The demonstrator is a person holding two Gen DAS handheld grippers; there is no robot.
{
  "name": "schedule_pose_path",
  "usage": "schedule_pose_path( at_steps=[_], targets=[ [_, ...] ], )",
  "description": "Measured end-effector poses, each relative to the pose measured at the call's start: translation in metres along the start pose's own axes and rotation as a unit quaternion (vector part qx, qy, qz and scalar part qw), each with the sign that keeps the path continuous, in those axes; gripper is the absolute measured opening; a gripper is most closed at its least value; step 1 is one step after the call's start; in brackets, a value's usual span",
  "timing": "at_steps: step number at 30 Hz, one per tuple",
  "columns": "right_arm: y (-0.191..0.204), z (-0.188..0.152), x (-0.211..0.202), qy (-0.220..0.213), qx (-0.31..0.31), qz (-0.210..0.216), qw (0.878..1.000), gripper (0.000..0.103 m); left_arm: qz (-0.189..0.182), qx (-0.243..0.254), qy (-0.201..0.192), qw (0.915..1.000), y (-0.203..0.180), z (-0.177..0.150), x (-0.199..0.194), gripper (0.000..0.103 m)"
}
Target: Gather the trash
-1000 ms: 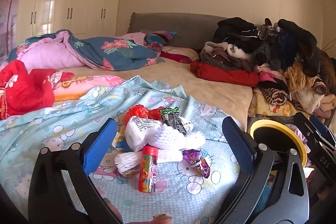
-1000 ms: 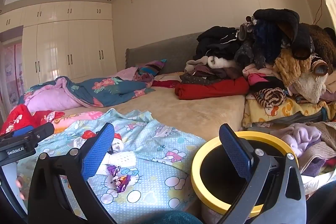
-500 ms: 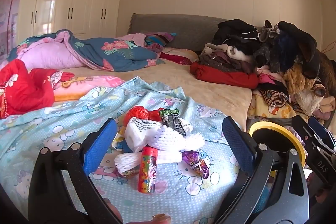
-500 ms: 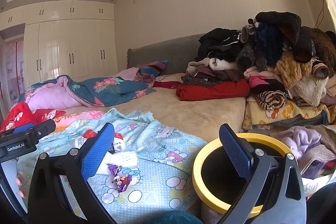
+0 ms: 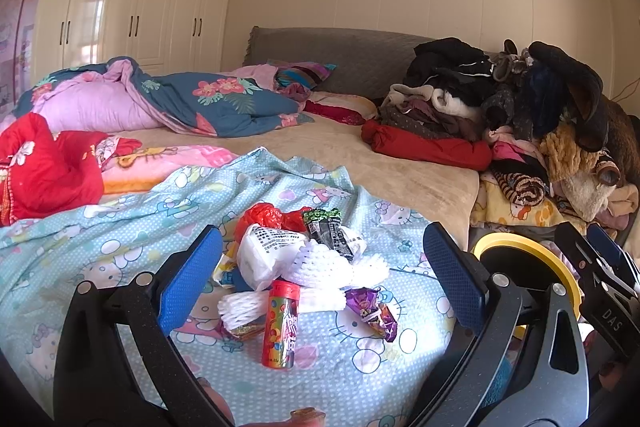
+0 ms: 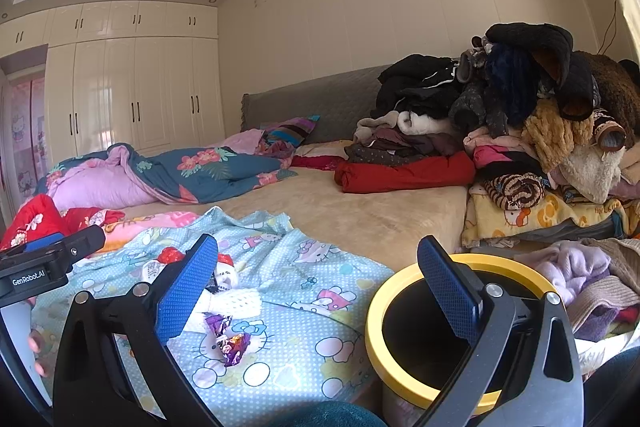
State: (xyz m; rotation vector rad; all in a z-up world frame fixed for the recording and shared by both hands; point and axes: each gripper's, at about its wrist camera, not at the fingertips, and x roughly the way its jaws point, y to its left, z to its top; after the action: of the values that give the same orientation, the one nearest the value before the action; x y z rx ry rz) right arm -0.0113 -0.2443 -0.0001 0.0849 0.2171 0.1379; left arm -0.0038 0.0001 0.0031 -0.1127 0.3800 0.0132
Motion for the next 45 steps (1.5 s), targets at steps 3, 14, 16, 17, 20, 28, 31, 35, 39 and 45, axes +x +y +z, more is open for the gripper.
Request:
schedule_pose_path(
  at_steps=[3, 14, 16, 17, 20, 28, 31, 35, 39, 45],
  targets=[
    [0.0, 0.0, 0.0, 0.0, 0.0, 0.0, 1.0, 0.097, -0.001, 0.0, 0.0, 1.0, 0.0, 0.0, 0.001, 0.092],
    [0.001, 0.0, -0.001, 0.0, -0.001, 0.0, 1.0, 0.097, 0.0, 0.0, 0.001, 1.0, -0.001, 0.001, -0.001, 0.092],
    [0.001, 0.0, 0.0, 0.0, -0.001, 0.001, 1.0, 0.097, -0.001, -0.001, 0.001, 1.0, -0.001, 0.001, -0.001, 0.092],
    [0.001, 0.0, 0.0, 0.0, -0.001, 0.001, 1.0, 0.097, 0.0, -0.001, 0.0, 1.0, -0.001, 0.0, -0.001, 0.092],
    [0.0, 0.001, -0.001, 0.0, -0.001, 0.001, 1.0, 0.097, 0.0, -0.001, 0.0, 1.0, -0.002, 0.001, -0.002, 0.092],
    [0.001, 0.001, 0.001, 0.004, -0.001, 0.004, 1.0, 0.097, 0.001, -0.002, 0.004, 1.0, -0.006, 0.003, -0.003, 0.092],
    [0.003, -0.001, 0.003, 0.01, -0.004, 0.017, 1.0, 0.097, 0.003, -0.008, 0.007, 0.9999, -0.004, 0.004, -0.002, 0.092],
    [0.011, 0.001, 0.005, 0.016, -0.012, 0.048, 0.999, 0.097, 0.015, -0.018, 0.007, 0.9997, 0.008, 0.004, 0.004, 0.092],
    [0.028, 0.002, 0.012, 0.026, -0.028, 0.08, 0.996, 0.097, 0.028, -0.033, 0.009, 0.999, 0.02, 0.005, 0.008, 0.092],
    [0.053, -0.001, 0.034, 0.061, -0.039, 0.125, 0.99, 0.097, 0.049, -0.059, 0.007, 0.997, 0.047, 0.009, 0.012, 0.092]
  ],
)
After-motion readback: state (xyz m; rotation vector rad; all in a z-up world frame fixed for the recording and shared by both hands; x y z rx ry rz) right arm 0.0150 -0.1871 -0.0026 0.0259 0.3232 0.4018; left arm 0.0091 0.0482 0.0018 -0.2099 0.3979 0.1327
